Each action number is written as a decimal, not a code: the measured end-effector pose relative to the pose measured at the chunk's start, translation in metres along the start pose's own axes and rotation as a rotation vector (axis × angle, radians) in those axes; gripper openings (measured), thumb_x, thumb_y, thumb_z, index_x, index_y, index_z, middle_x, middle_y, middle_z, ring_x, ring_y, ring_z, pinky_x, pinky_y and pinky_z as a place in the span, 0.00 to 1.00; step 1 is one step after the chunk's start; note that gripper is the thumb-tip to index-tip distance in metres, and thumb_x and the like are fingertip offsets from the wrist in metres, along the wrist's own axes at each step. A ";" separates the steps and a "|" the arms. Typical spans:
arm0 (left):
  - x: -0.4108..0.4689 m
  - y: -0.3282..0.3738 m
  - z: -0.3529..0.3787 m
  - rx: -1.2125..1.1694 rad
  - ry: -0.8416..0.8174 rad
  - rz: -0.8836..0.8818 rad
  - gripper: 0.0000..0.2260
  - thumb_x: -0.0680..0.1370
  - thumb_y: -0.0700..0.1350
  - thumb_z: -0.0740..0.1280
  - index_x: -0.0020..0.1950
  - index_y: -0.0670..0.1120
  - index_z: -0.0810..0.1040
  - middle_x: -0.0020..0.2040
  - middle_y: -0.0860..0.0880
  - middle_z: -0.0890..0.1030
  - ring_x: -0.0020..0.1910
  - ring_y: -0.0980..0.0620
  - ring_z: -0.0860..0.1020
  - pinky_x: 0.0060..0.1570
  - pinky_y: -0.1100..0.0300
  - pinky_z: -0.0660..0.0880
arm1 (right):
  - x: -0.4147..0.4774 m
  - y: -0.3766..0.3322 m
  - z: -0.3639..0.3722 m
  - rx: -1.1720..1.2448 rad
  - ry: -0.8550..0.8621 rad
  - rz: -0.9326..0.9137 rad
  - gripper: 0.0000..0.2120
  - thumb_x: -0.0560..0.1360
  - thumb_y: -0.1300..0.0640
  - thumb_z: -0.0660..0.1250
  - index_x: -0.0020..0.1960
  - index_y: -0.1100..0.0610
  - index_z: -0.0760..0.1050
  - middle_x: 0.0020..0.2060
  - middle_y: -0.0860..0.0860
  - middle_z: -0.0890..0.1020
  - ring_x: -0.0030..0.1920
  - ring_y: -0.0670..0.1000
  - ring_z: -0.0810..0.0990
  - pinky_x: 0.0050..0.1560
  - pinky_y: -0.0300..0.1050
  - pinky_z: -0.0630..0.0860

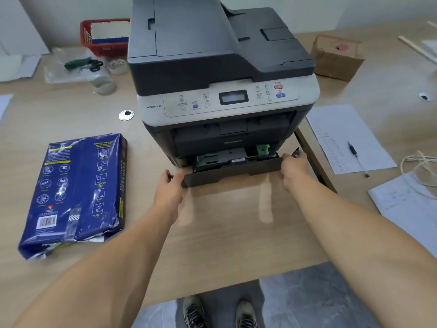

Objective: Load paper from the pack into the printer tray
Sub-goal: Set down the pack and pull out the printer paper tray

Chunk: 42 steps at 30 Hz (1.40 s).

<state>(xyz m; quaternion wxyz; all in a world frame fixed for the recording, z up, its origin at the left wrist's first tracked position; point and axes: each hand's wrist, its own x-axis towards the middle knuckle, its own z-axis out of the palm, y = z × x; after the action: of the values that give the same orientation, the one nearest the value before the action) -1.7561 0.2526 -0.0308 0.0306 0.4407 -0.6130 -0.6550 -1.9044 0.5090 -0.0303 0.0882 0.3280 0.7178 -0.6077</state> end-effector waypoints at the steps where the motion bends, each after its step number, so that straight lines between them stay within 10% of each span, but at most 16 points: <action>1: -0.003 0.001 0.000 -0.012 0.001 -0.013 0.28 0.81 0.53 0.63 0.79 0.49 0.61 0.52 0.58 0.73 0.40 0.57 0.69 0.52 0.54 0.71 | -0.005 -0.001 -0.002 0.011 0.004 0.002 0.29 0.78 0.55 0.60 0.77 0.46 0.57 0.69 0.53 0.72 0.63 0.59 0.75 0.65 0.60 0.74; 7: -0.031 -0.020 -0.005 0.031 0.038 -0.017 0.31 0.79 0.56 0.64 0.79 0.48 0.61 0.62 0.52 0.70 0.41 0.57 0.71 0.58 0.51 0.71 | -0.035 0.011 -0.032 -0.020 0.022 -0.001 0.25 0.79 0.61 0.58 0.75 0.54 0.60 0.67 0.56 0.73 0.60 0.59 0.75 0.56 0.50 0.73; 12: -0.071 -0.043 -0.011 0.060 0.082 -0.023 0.36 0.73 0.59 0.65 0.79 0.49 0.61 0.74 0.50 0.69 0.71 0.44 0.69 0.72 0.42 0.66 | -0.062 0.033 -0.067 -0.067 0.007 0.004 0.22 0.80 0.60 0.58 0.73 0.54 0.63 0.63 0.57 0.76 0.55 0.59 0.77 0.48 0.48 0.71; 16: -0.103 -0.061 -0.012 0.085 0.109 -0.038 0.32 0.75 0.58 0.65 0.76 0.48 0.64 0.71 0.45 0.72 0.67 0.40 0.71 0.69 0.41 0.69 | -0.077 0.049 -0.093 -0.091 -0.006 0.021 0.21 0.79 0.60 0.57 0.71 0.53 0.64 0.61 0.59 0.77 0.48 0.57 0.76 0.36 0.45 0.71; 21: -0.132 -0.081 -0.017 0.201 0.172 -0.012 0.24 0.79 0.55 0.64 0.70 0.43 0.70 0.63 0.43 0.77 0.60 0.41 0.74 0.60 0.48 0.69 | -0.093 0.067 -0.120 -0.125 -0.024 -0.001 0.22 0.79 0.63 0.59 0.72 0.55 0.64 0.64 0.57 0.76 0.59 0.61 0.77 0.53 0.50 0.73; 42: -0.181 -0.117 -0.028 0.363 0.261 0.046 0.13 0.80 0.50 0.62 0.60 0.45 0.74 0.53 0.44 0.78 0.53 0.42 0.74 0.53 0.52 0.68 | -0.123 0.092 -0.161 -0.243 0.004 -0.017 0.24 0.78 0.64 0.63 0.72 0.57 0.60 0.66 0.60 0.73 0.59 0.61 0.76 0.52 0.50 0.76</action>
<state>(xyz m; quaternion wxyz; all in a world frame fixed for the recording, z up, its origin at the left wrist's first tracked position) -1.5700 0.3646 -0.0266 0.0448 0.5061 -0.7214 -0.4706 -1.7129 0.6184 -0.0017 0.1207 0.3102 0.7892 -0.5161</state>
